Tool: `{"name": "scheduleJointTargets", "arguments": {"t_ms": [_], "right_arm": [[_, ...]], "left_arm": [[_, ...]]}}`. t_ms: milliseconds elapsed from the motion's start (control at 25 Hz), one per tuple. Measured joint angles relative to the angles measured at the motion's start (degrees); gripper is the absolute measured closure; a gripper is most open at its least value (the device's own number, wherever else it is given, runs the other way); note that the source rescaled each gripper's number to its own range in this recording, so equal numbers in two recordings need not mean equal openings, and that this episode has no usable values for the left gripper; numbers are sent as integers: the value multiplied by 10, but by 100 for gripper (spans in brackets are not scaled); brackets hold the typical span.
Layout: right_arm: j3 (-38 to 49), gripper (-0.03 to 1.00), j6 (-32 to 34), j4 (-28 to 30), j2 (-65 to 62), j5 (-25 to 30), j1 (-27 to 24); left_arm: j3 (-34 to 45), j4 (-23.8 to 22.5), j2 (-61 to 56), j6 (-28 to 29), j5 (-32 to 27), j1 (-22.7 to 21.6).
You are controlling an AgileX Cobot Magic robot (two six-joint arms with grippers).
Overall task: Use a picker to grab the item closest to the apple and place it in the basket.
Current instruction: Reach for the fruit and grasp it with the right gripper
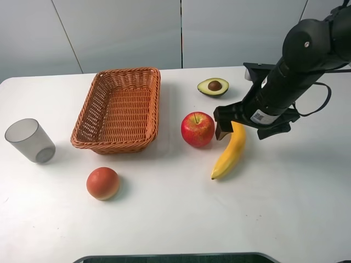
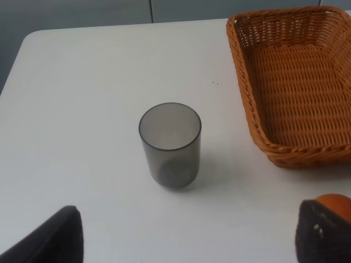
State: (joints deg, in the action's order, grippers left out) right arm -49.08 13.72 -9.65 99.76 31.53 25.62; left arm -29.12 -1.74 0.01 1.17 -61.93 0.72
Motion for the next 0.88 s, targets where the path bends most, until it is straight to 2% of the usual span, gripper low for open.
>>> {"name": "scheduleJointTargets", "arguments": {"t_ms": [280, 520, 880], "right_arm": [[-1, -3, 48, 17, 26, -40, 0], [-4, -3, 87, 57, 54, -44, 0], [-4, -3, 103, 68, 100, -53, 0]], "left_arm": [[0, 0, 0, 0, 0, 0], [0, 0, 0, 0, 0, 0], [0, 0, 0, 0, 0, 0]]}}
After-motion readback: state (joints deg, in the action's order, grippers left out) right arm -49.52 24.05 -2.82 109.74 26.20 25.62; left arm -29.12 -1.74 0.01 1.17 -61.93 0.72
